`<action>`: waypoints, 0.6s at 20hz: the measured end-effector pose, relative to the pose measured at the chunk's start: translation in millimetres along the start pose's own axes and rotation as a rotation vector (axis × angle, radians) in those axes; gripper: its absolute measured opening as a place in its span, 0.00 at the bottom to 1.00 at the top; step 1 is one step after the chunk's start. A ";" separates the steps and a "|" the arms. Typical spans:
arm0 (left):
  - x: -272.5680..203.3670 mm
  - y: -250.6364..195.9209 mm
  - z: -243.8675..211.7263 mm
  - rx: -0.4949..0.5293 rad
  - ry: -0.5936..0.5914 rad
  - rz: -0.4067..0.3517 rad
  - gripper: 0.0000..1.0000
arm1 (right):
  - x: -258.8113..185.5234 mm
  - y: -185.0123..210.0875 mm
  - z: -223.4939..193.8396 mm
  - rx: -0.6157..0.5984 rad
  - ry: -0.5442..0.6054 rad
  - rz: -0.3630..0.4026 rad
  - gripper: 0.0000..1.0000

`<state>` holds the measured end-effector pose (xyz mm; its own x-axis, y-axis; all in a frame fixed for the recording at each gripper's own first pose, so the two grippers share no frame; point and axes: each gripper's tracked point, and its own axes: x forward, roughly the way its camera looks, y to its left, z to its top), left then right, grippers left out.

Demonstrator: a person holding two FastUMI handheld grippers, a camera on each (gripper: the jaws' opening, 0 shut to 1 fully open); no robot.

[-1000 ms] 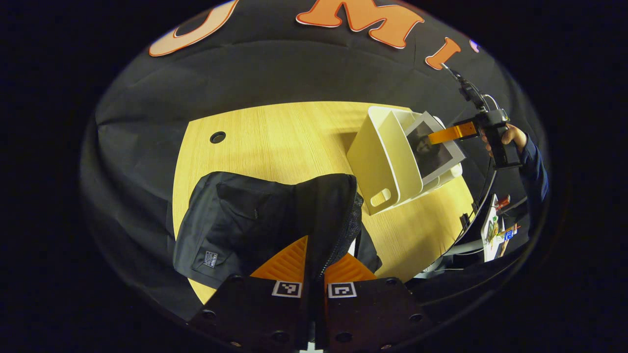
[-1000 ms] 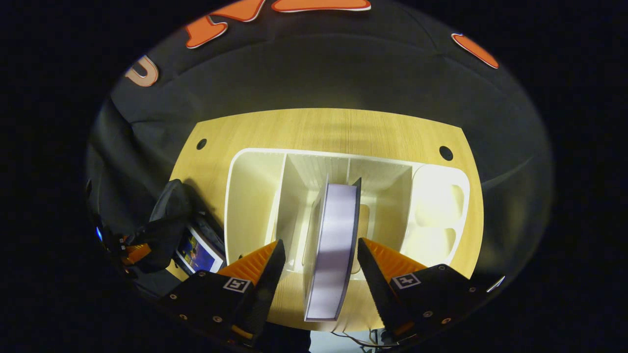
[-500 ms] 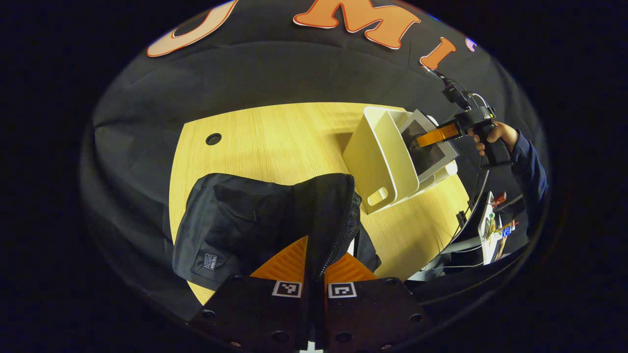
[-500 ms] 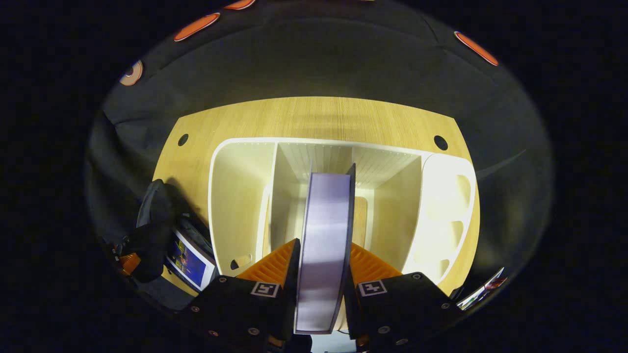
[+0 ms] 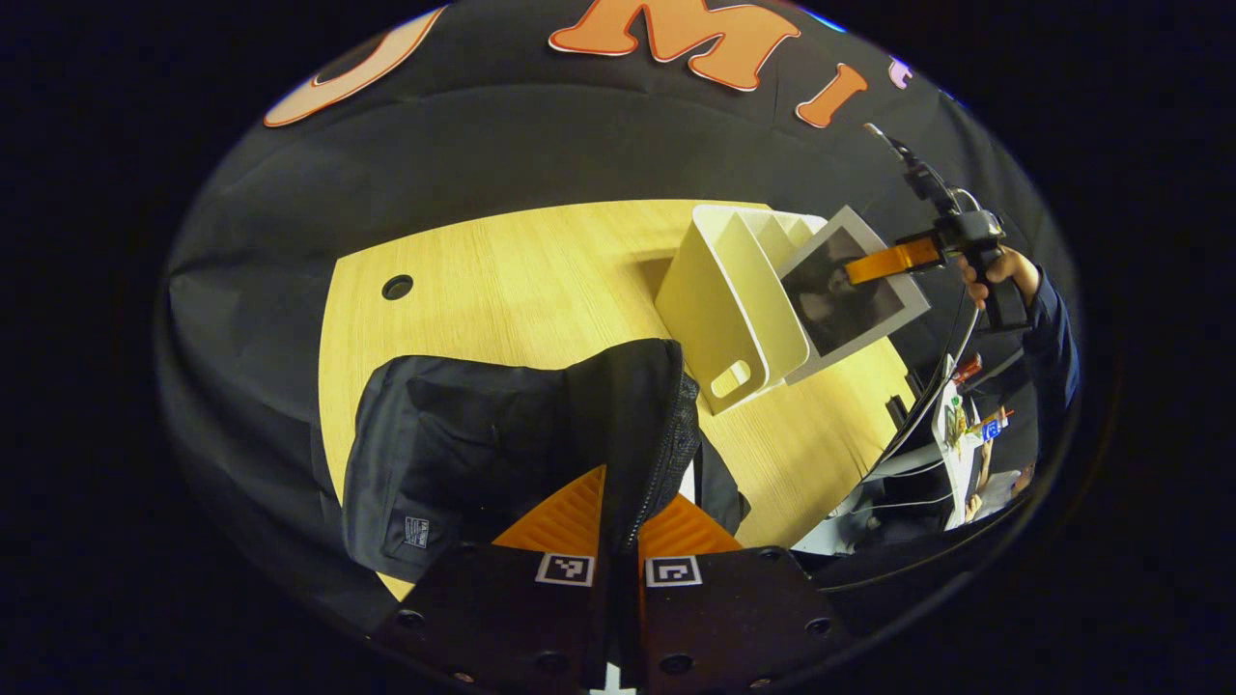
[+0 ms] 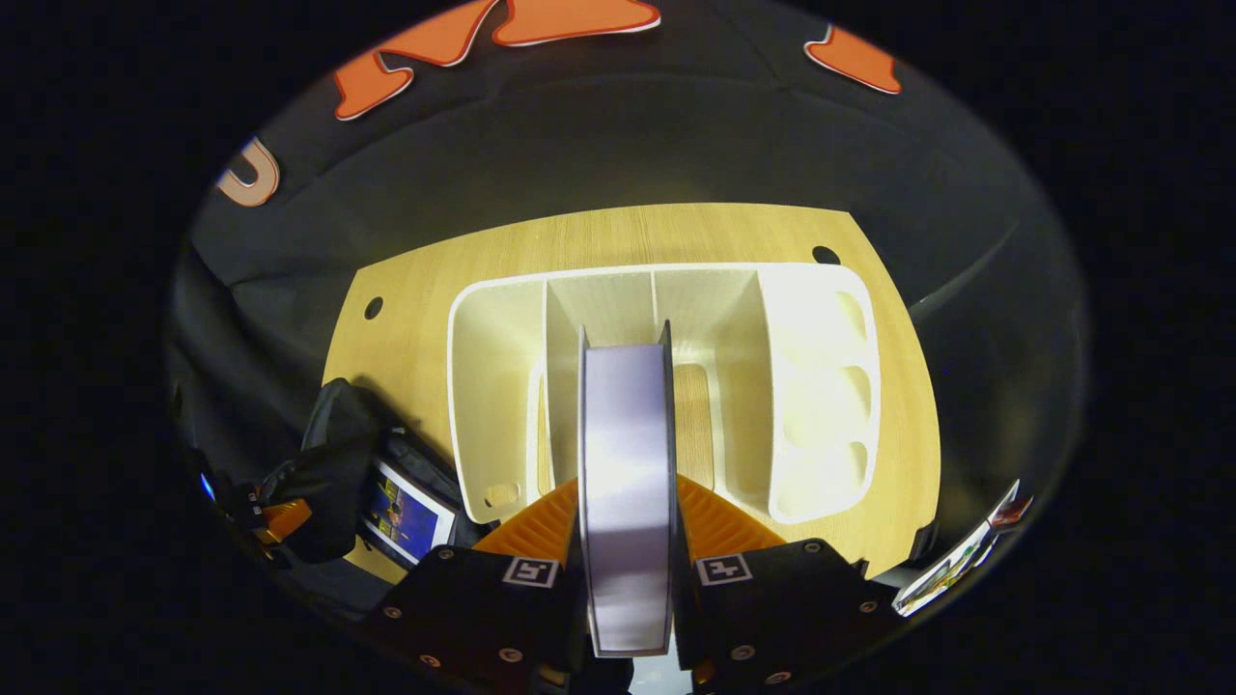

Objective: Open the schoolbag, grab two books from the bookshelf and put them into the schoolbag.

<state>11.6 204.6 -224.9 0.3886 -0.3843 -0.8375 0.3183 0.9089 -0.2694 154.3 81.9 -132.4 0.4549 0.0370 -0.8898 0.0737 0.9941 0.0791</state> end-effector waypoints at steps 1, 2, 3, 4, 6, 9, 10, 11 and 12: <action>1.2 0.2 -1.7 0.005 0.000 -0.009 0.06 | -8.4 -0.1 -7.6 0.022 -0.009 0.008 0.37; 2.8 -0.9 -0.8 0.015 0.002 -0.019 0.06 | -15.4 1.3 -13.8 0.052 -0.017 0.011 0.37; 2.9 -0.6 -0.2 0.021 0.003 -0.026 0.06 | -21.5 0.9 -20.5 0.070 -0.024 0.016 0.37; 2.8 -1.5 -0.3 0.034 0.005 -0.035 0.06 | -27.2 0.8 -27.2 0.086 -0.031 0.015 0.37; 4.2 -1.6 -0.9 0.053 0.009 -0.052 0.06 | -37.3 -0.5 -41.4 0.120 -0.041 0.008 0.37; 5.4 -0.8 -0.5 0.080 0.013 -0.069 0.06 | -50.9 0.0 -70.7 0.178 -0.051 0.010 0.37; 5.0 -1.5 -1.1 0.089 0.017 -0.076 0.06 | -54.7 1.9 -80.6 0.200 -0.054 0.013 0.37; 5.9 -1.6 -0.9 0.102 0.018 -0.082 0.06 | -58.9 1.6 -90.8 0.224 -0.059 0.021 0.37; 6.2 -2.5 -1.3 0.116 0.023 -0.089 0.06 | -61.5 2.3 -98.9 0.260 -0.063 0.033 0.37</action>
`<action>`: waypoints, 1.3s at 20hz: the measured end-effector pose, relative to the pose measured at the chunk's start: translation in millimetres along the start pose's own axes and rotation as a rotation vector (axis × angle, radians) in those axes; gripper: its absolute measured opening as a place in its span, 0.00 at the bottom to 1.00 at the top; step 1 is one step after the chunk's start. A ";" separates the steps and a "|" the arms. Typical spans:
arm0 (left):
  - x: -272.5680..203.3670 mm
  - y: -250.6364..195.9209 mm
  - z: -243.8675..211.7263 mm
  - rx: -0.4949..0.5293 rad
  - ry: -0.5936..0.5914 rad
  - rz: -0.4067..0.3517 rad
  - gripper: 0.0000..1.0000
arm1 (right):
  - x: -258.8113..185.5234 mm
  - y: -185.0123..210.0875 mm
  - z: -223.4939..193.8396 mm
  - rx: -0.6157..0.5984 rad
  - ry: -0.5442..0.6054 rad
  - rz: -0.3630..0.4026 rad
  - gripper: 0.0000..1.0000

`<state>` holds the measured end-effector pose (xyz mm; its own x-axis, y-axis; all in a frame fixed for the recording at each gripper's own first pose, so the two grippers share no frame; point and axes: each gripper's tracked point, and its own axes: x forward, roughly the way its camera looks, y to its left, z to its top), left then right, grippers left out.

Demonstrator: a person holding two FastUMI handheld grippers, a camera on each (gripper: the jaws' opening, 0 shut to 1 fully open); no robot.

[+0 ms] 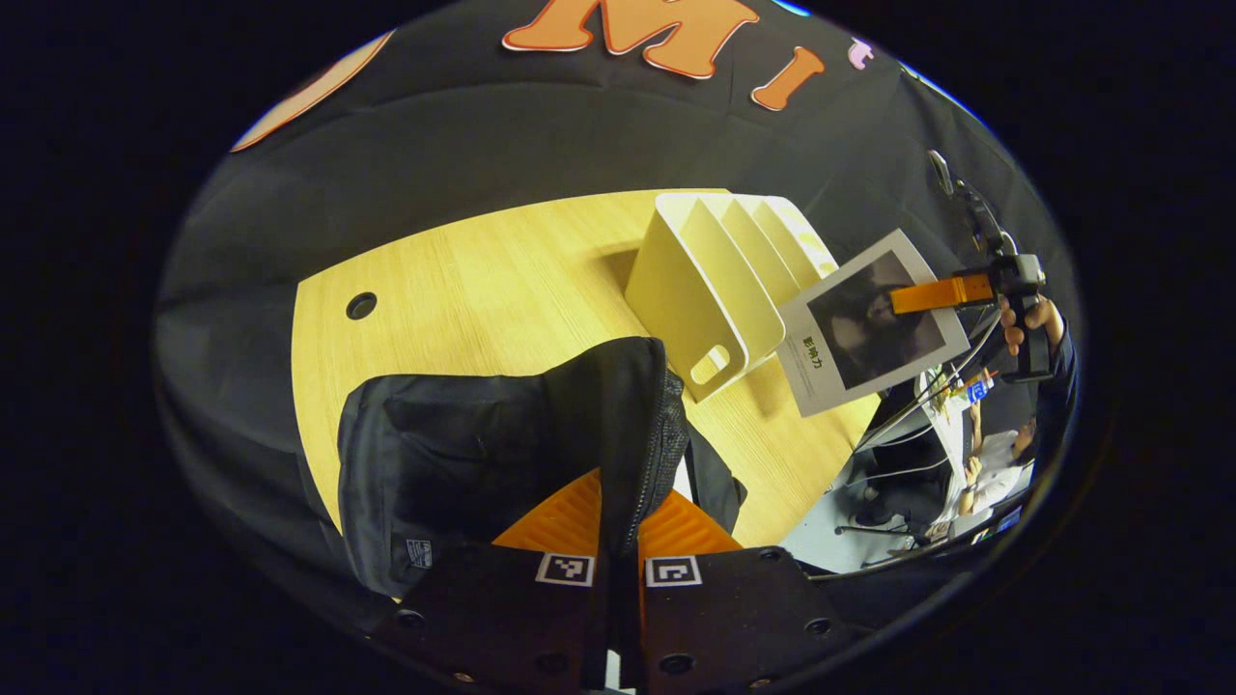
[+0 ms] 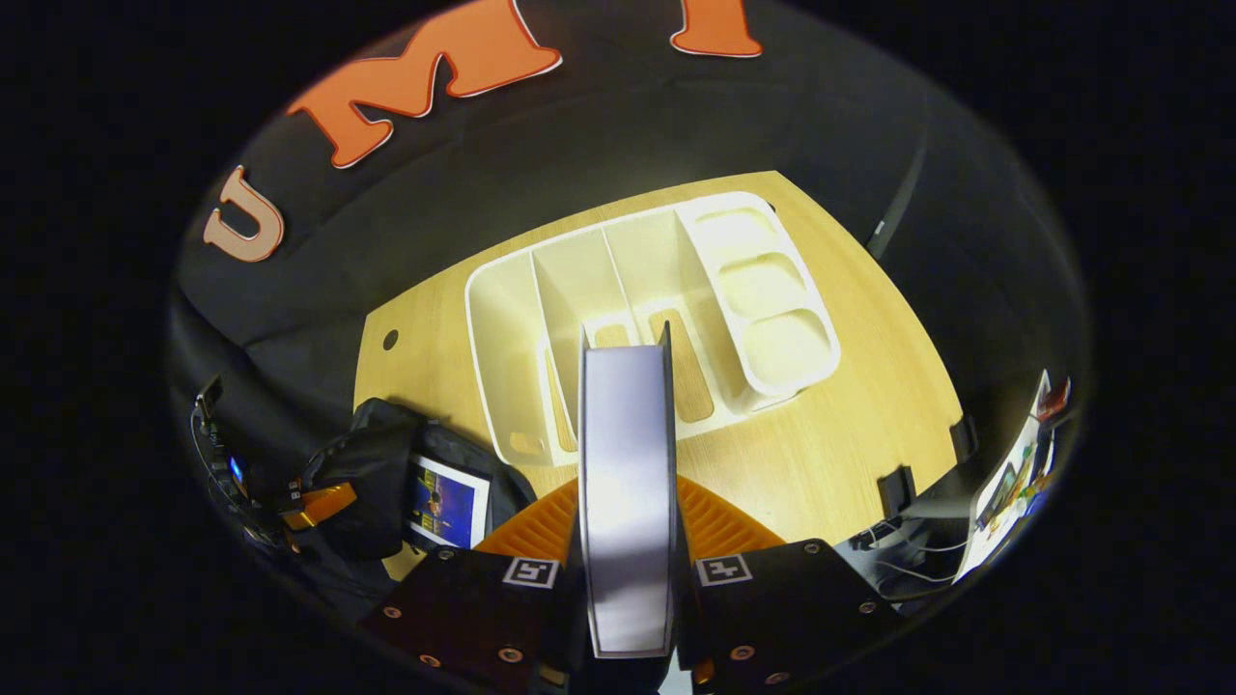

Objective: Open the schoolbag, grab two books from the bookshelf and put them into the schoolbag.

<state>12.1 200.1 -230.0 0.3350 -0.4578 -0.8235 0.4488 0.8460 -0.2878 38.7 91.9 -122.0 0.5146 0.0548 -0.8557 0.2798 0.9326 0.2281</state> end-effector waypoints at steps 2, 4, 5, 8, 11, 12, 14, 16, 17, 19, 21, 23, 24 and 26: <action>0.2 0.2 2.1 0.029 0.003 -0.008 0.06 | -7.2 -0.1 -14.7 0.073 -0.004 0.036 0.37; 2.7 -1.7 2.4 0.045 0.010 -0.014 0.06 | -15.1 -4.9 -27.5 0.113 -0.018 0.055 0.37; 4.5 -2.1 1.3 0.047 0.013 -0.018 0.06 | -20.7 -4.7 -32.2 0.127 -0.025 0.066 0.37; 6.6 -5.2 2.2 0.066 0.014 -0.028 0.06 | -29.3 6.2 -46.3 0.167 -0.040 0.129 0.37; 4.3 -3.4 0.9 0.067 0.012 -0.024 0.06 | -29.0 22.5 -57.4 0.188 -0.052 0.205 0.37; 3.5 -2.4 0.5 0.070 0.009 -0.019 0.06 | -28.2 27.6 -58.6 0.193 -0.054 0.229 0.37; 1.5 -1.9 2.9 0.073 0.012 -0.009 0.06 | -26.5 39.4 -64.3 0.203 -0.058 0.279 0.37; -2.0 -0.5 4.3 0.083 0.013 0.000 0.06 | -22.9 51.0 -73.4 0.210 -0.054 0.331 0.37; -3.7 0.1 5.3 0.087 0.013 0.006 0.06 | -19.3 57.5 -77.1 0.216 -0.052 0.355 0.37; -5.2 1.3 7.0 0.087 0.013 0.013 0.06 | -12.1 70.9 -86.8 0.223 -0.043 0.395 0.37; -6.2 3.6 7.7 0.084 0.014 0.017 0.06 | -4.1 81.8 -95.9 0.235 -0.037 0.427 0.37; -6.4 3.9 7.0 0.082 0.012 0.018 0.06 | 8.1 94.2 -104.7 0.241 -0.028 0.458 0.36; -6.3 2.6 6.9 0.076 0.011 0.016 0.06 | 14.8 102.3 -108.3 0.236 -0.030 0.476 0.36; -5.1 0.5 5.7 0.057 0.008 0.007 0.06 | 23.9 120.6 -112.9 0.238 -0.034 0.512 0.36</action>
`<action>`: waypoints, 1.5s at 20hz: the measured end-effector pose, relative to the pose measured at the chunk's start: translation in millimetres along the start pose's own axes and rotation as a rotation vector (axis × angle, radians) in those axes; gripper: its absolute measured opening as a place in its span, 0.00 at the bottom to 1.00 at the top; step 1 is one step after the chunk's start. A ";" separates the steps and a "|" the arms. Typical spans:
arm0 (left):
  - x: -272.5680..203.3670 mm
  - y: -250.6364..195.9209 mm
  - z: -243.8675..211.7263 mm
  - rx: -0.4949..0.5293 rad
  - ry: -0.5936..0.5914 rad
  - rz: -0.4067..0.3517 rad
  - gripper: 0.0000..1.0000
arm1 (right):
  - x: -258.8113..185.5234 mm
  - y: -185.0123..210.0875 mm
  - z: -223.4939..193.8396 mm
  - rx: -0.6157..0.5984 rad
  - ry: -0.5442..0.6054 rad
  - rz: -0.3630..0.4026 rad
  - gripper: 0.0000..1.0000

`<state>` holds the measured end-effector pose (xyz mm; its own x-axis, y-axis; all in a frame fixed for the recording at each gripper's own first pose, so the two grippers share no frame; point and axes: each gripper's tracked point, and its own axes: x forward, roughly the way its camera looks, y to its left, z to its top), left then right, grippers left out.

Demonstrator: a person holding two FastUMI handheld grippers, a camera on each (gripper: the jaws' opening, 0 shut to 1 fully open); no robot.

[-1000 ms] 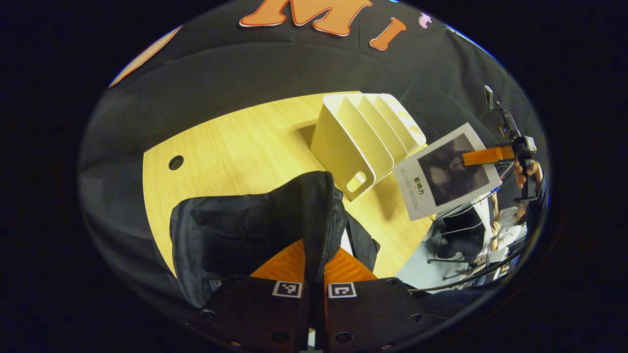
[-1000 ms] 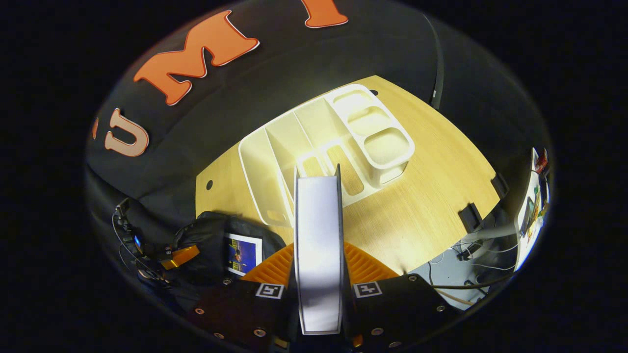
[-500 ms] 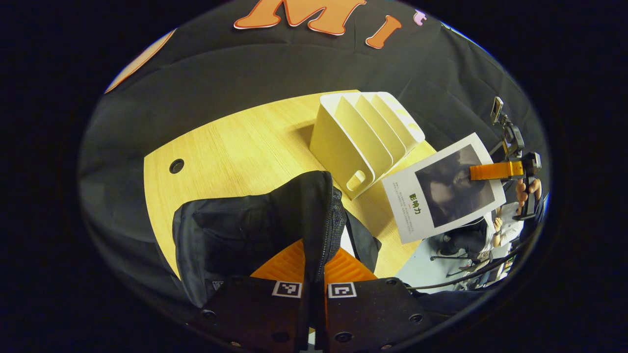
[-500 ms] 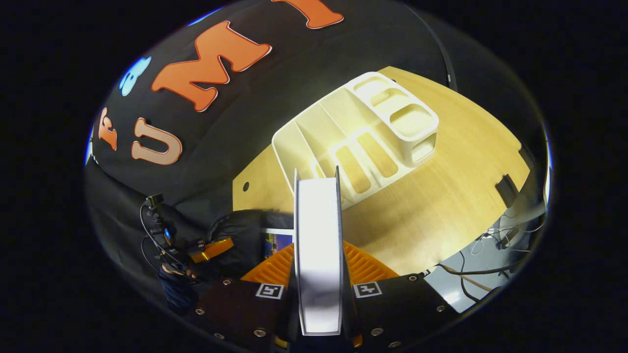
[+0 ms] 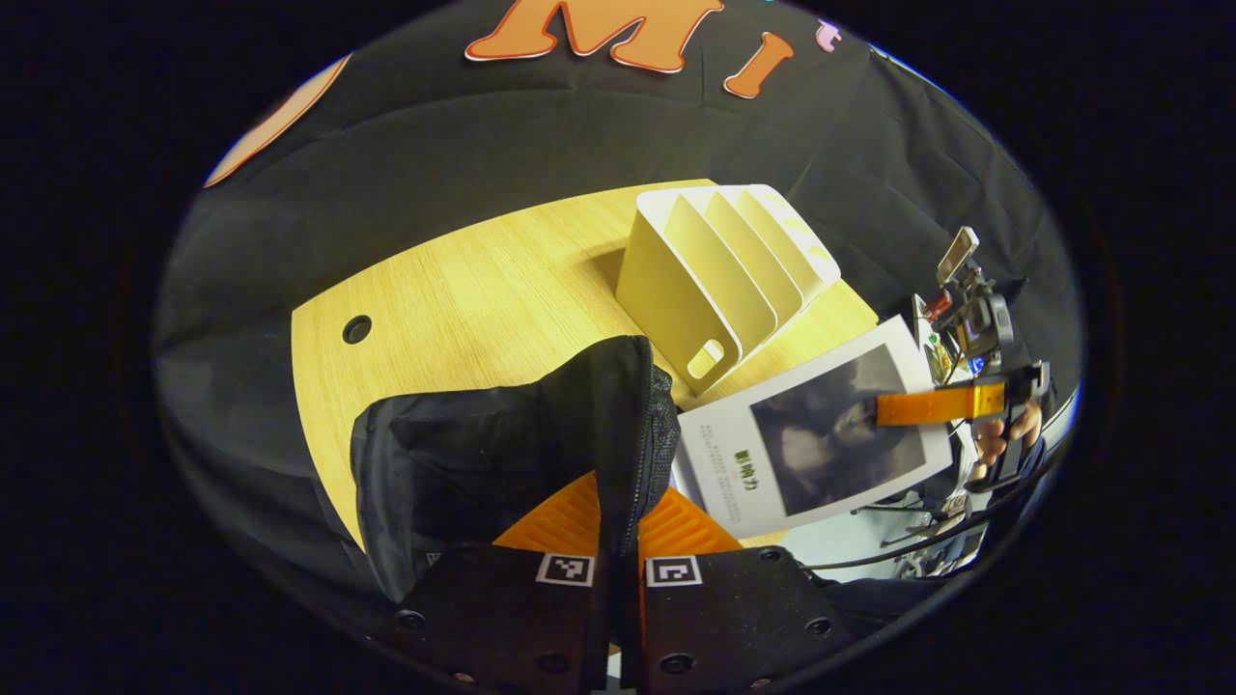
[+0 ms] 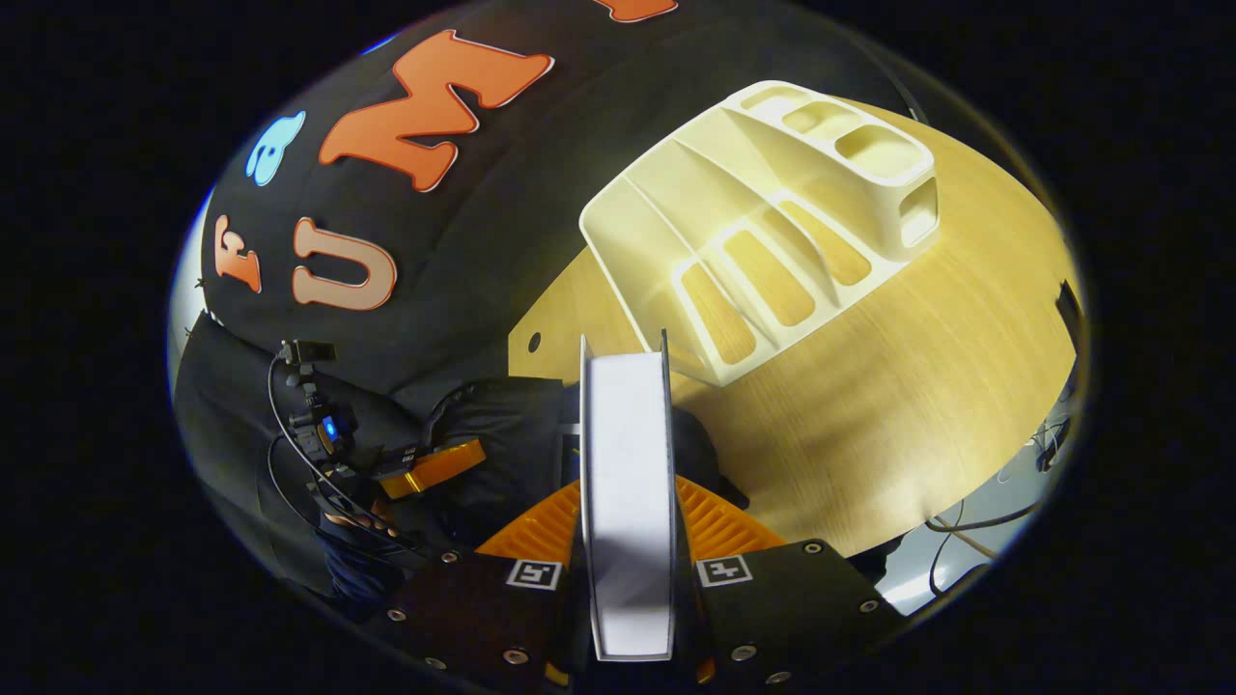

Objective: Open the schoolbag, grab two books from the bookshelf and put them into the schoolbag.

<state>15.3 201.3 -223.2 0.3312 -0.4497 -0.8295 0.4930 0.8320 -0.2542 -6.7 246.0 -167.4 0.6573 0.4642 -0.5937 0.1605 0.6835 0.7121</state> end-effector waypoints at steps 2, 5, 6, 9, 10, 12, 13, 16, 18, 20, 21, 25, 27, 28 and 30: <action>0.5 -0.1 -0.2 -0.001 -0.001 -0.001 0.06 | 11.0 7.5 -7.4 0.018 0.007 0.041 0.36; -1.9 -1.3 -0.7 0.004 -0.011 0.004 0.06 | 33.5 15.0 -15.4 0.027 0.013 0.071 0.36; -1.7 -1.3 -0.8 0.003 -0.009 0.001 0.06 | 43.5 17.3 -14.8 0.041 0.002 0.074 0.36; 0.2 -4.0 0.0 -0.004 -0.013 -0.006 0.06 | 66.2 31.7 -19.5 0.079 -0.011 0.119 0.36; -0.1 -5.0 0.1 -0.004 -0.013 -0.009 0.06 | 73.6 36.1 -22.7 0.086 -0.010 0.130 0.36; -0.7 -7.0 1.9 0.006 -0.017 -0.011 0.06 | 87.9 43.0 -28.9 0.089 -0.006 0.149 0.35; -0.6 -8.4 2.6 0.011 -0.020 -0.010 0.06 | 96.7 42.6 -32.3 0.089 -0.014 0.142 0.36; -0.6 -11.6 3.1 0.008 -0.028 -0.019 0.06 | 117.9 47.5 -45.6 0.129 0.005 0.173 0.36; -1.3 -14.8 6.2 0.008 -0.037 -0.029 0.06 | 129.2 50.3 -46.8 0.146 -0.009 0.191 0.36; -3.1 -17.8 8.0 0.016 -0.046 -0.033 0.06 | 139.8 52.1 -45.6 0.157 -0.033 0.209 0.36; -3.2 -19.2 8.3 0.023 -0.051 -0.037 0.06 | 144.7 52.0 -47.7 0.152 -0.039 0.219 0.36; -2.1 -26.2 10.1 0.025 -0.055 -0.053 0.06 | 165.3 59.9 -51.5 0.149 -0.023 0.235 0.38; -1.4 -24.8 12.8 0.029 -0.064 -0.050 0.06 | 173.6 64.0 -52.4 0.133 -0.018 0.233 0.39; -2.6 -23.6 13.8 0.026 -0.069 -0.050 0.06 | 179.1 62.3 -54.9 0.132 -0.001 0.220 0.40; -2.2 -21.6 12.6 0.012 -0.077 -0.057 0.06 | 188.2 59.9 -62.4 0.121 0.034 0.185 0.46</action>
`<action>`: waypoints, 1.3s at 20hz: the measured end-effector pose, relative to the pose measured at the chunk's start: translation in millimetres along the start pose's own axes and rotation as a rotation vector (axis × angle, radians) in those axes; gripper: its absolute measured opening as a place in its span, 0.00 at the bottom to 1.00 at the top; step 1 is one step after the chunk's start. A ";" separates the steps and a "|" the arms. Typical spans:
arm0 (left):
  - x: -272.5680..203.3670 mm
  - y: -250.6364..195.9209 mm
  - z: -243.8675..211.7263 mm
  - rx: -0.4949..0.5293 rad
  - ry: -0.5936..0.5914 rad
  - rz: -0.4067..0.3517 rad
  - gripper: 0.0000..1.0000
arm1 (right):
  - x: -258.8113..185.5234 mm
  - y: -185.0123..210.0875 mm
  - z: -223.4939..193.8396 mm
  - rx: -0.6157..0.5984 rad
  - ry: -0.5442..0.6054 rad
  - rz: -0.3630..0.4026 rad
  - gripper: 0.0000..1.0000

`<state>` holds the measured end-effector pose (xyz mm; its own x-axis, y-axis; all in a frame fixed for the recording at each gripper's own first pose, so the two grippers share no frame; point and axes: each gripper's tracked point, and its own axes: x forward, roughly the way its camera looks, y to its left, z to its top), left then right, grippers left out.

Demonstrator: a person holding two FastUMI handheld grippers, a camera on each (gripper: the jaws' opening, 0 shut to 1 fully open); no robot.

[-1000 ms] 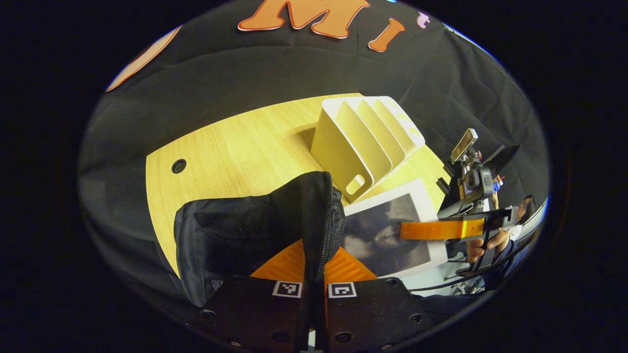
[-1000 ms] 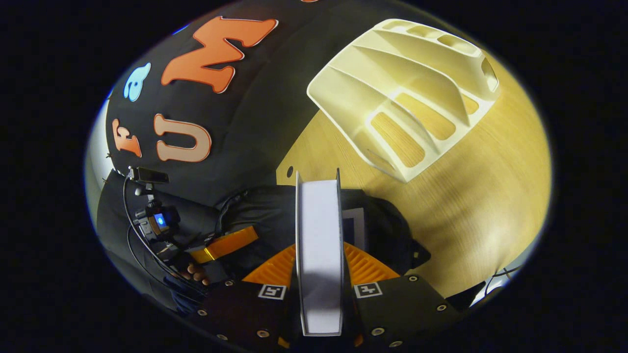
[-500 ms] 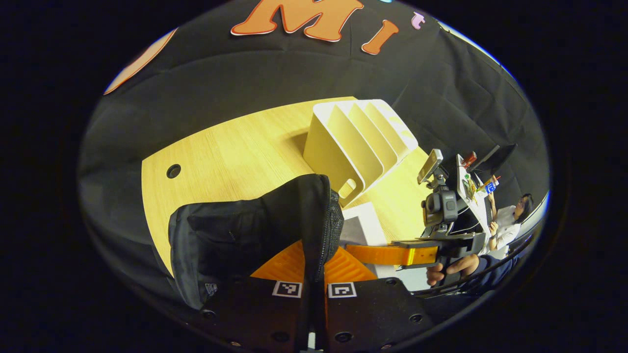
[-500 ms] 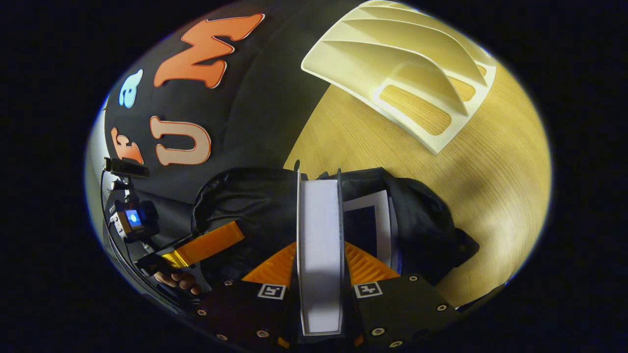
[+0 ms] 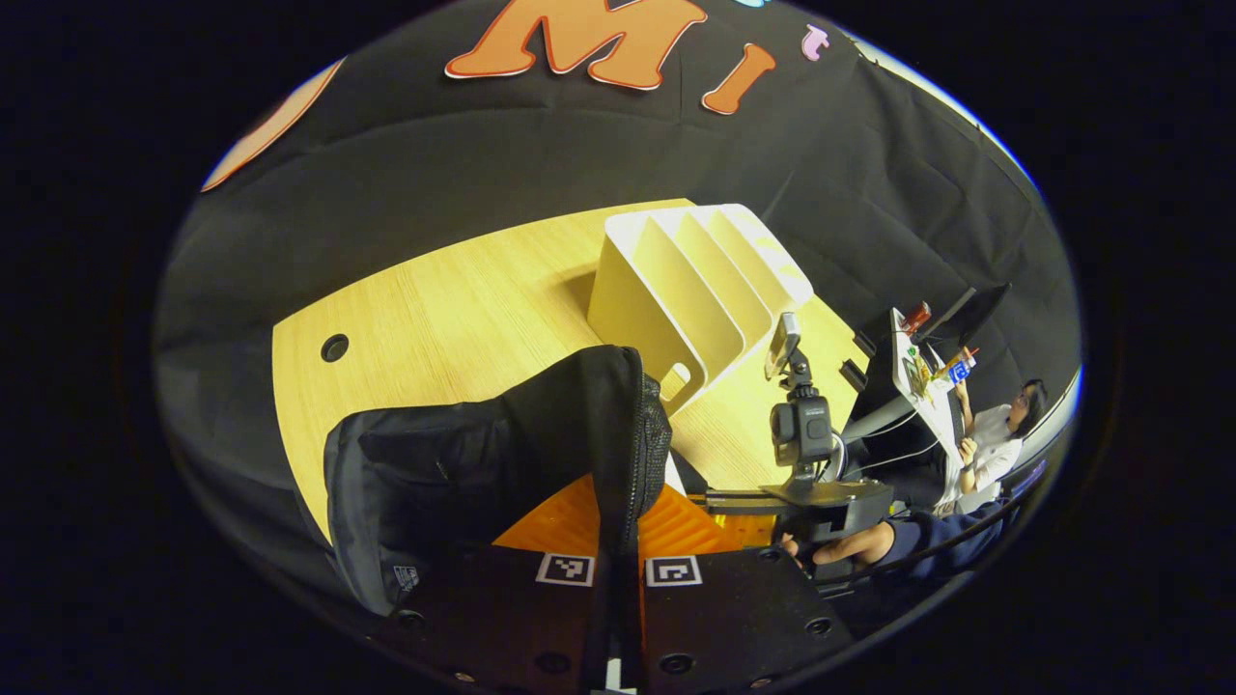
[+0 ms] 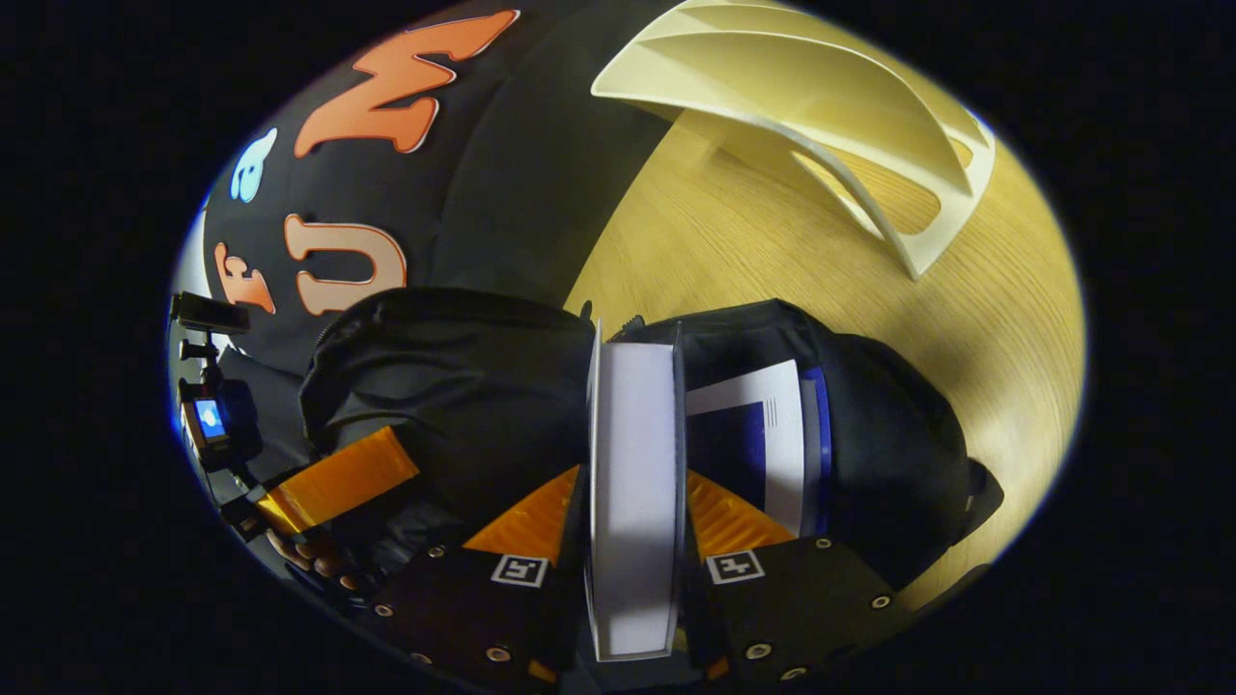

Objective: Open the schoolbag, grab two books from the bookshelf and put them into the schoolbag.

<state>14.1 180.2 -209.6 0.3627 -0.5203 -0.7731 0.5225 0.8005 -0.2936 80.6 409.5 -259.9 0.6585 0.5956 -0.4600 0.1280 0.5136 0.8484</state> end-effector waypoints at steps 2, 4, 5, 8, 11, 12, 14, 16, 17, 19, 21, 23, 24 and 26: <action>0.0 1.1 0.0 -0.010 -0.010 -0.002 0.06 | -4.1 -7.1 0.9 -0.055 0.021 -0.064 0.56; 1.1 4.9 -1.6 -0.028 -0.022 0.001 0.06 | -8.7 -18.7 6.1 -0.136 0.035 -0.152 0.66; 2.1 6.1 -1.8 -0.037 -0.025 0.001 0.06 | -15.0 -22.8 9.0 -0.177 0.029 -0.180 0.72; 3.2 8.1 -8.1 -0.056 -0.036 0.024 0.06 | -39.5 -29.9 37.5 -0.286 -0.015 -0.236 0.92; 6.9 0.3 -3.4 -0.076 -0.069 0.048 0.08 | -74.3 -33.7 79.0 -0.381 -0.091 -0.259 0.98; 6.3 -2.3 0.9 -0.090 -0.082 0.057 0.13 | -87.4 -34.6 94.5 -0.412 -0.111 -0.269 0.98; 12.4 -13.3 4.6 -0.115 -0.094 0.063 0.29 | -110.8 -33.1 123.2 -0.480 -0.153 -0.280 0.98; 14.9 -26.6 6.5 -0.135 -0.098 0.086 0.39 | -135.8 -33.0 151.2 -0.542 -0.189 -0.287 0.98; 18.7 -35.7 10.5 -0.144 -0.103 0.096 0.42 | -147.4 -33.1 162.0 -0.570 -0.201 -0.292 0.98; 23.0 -54.6 18.9 -0.160 -0.120 0.101 0.52 | -163.9 -31.4 180.7 -0.624 -0.211 -0.296 0.98; 25.6 -70.3 26.9 -0.170 -0.144 0.120 0.65 | -181.6 -31.6 197.9 -0.675 -0.224 -0.300 0.98; 29.8 -86.6 37.8 -0.175 -0.167 0.136 0.77 | -196.2 -30.1 215.2 -0.709 -0.248 -0.306 0.98; 31.5 -94.7 45.4 -0.169 -0.185 0.149 0.83 | -204.7 -30.3 221.4 -0.722 -0.260 -0.303 0.98; 31.6 -108.2 60.9 -0.152 -0.231 0.193 0.91 | -222.9 -29.0 234.0 -0.761 -0.290 -0.307 0.98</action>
<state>16.0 58.9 -168.0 0.6182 -0.3948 -0.6797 0.3125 0.9169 -0.2484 103.7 117.3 -120.6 0.8521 0.2353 -0.4675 -0.1311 0.9607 0.2446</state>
